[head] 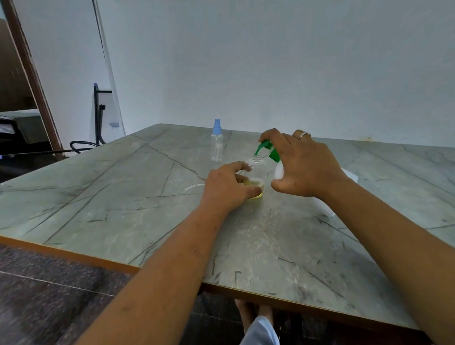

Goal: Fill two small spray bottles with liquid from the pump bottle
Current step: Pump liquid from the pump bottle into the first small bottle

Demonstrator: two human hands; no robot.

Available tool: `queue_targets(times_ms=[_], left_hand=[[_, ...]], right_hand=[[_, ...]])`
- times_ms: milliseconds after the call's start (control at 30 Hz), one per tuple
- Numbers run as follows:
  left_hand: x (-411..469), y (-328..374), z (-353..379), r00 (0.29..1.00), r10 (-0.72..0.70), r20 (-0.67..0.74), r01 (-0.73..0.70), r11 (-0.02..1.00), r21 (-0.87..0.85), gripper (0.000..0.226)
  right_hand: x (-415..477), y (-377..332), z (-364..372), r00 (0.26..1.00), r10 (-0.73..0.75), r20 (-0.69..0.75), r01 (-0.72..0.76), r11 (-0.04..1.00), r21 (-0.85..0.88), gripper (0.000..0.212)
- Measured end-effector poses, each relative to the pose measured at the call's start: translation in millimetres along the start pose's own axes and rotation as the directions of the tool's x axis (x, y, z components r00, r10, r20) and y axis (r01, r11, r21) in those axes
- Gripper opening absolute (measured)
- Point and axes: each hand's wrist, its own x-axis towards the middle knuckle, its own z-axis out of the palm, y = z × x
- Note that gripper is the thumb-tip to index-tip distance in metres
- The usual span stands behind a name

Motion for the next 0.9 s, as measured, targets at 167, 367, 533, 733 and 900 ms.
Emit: queue_targets(times_ms=[167,367,533,733,900], left_hand=[[0.5,-1.8,-0.5,1.0,-0.006,-0.009,0.005,0.999,-0.032,0.054],[1.9,-3.2,1.3,1.0,0.022,0.004,-0.022,1.0,-0.002,0.054],[2.0,-3.4,0.3,1.0,0.009,-0.007,-0.009,1.0,-0.014,0.054],[1.0,-1.6,0.5,1.0,0.019,0.001,-0.019,1.0,0.022,0.054],[1.6,-1.8,0.5,1.0,0.003,-0.009,-0.003,1.0,0.003,0.054]], right_hand=[[-0.9,-1.8,-0.1,1.0,-0.009,0.005,0.009,0.999,-0.033,0.083],[0.0,-1.1,-2.0,1.0,0.015,0.0,-0.015,1.0,0.006,0.072],[-1.1,-3.0,-1.6,1.0,-0.002,0.008,0.002,1.0,-0.018,0.079],[0.0,-1.8,-3.3,1.0,0.019,0.002,-0.019,1.0,0.021,0.072],[-1.1,-2.6,-2.8,1.0,0.009,0.019,-0.009,1.0,0.002,0.081]])
